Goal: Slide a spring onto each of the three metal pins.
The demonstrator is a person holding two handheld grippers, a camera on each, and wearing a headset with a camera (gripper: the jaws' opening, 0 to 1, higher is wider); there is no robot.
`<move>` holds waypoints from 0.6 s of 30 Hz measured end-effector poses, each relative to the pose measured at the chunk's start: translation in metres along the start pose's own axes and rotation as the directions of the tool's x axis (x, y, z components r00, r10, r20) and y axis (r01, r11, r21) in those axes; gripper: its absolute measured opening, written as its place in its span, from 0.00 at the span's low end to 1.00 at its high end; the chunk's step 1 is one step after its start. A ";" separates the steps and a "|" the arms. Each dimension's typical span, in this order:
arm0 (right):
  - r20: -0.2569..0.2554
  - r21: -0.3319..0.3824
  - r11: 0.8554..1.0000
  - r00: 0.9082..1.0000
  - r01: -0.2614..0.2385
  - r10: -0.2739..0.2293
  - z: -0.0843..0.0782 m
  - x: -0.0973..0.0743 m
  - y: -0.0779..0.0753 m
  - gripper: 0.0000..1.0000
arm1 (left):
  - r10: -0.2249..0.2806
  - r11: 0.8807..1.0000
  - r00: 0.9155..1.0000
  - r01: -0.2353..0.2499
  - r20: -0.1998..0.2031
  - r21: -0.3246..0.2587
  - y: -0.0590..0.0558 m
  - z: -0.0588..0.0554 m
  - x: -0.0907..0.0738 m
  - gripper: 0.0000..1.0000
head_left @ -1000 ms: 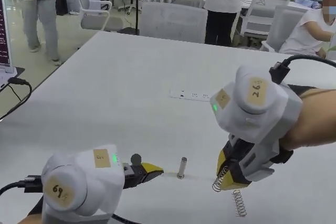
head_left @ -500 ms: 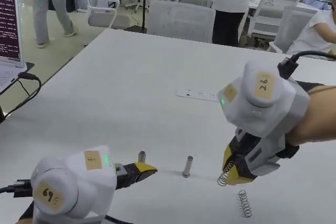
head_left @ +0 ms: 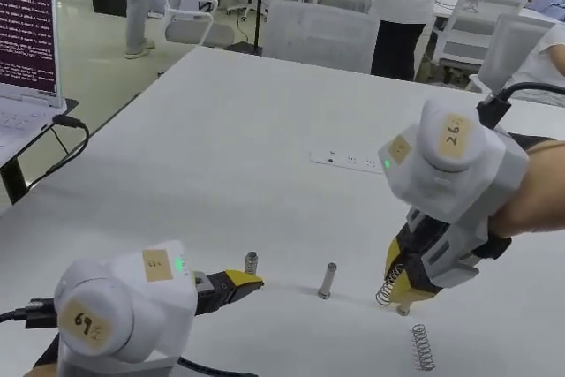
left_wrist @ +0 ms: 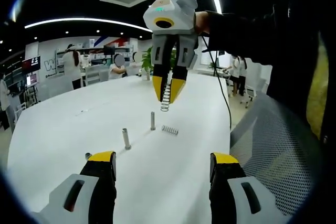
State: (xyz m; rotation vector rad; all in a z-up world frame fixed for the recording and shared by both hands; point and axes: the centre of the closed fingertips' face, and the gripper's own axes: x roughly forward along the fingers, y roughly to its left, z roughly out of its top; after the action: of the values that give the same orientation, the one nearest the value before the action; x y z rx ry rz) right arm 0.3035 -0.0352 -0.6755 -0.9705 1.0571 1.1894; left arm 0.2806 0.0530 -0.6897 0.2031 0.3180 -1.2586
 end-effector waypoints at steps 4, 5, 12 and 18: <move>-0.008 -0.001 1.000 1.000 -0.005 0.005 0.000 0.000 -0.006 0.08 | 0.008 1.000 1.000 -0.008 0.001 -0.001 0.001 0.000 -0.001 0.69; -0.011 -0.001 1.000 1.000 -0.008 0.008 0.000 0.000 -0.007 0.08 | 0.010 1.000 1.000 -0.010 0.000 -0.001 0.002 0.000 -0.001 0.69; -0.016 -0.001 1.000 1.000 -0.022 0.022 0.002 0.003 -0.019 0.08 | 0.016 1.000 1.000 -0.016 -0.006 -0.006 0.002 -0.004 -0.001 0.69; -0.015 -0.002 1.000 0.999 -0.029 0.029 0.004 0.005 -0.025 0.08 | 0.020 1.000 1.000 -0.020 -0.016 -0.003 0.003 -0.005 -0.001 0.68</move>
State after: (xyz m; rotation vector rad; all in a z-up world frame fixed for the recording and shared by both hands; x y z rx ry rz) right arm 0.3291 -0.0329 -0.6782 -0.9700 1.0851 1.2091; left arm 0.2825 0.0561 -0.6945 0.2131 0.3309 -1.2369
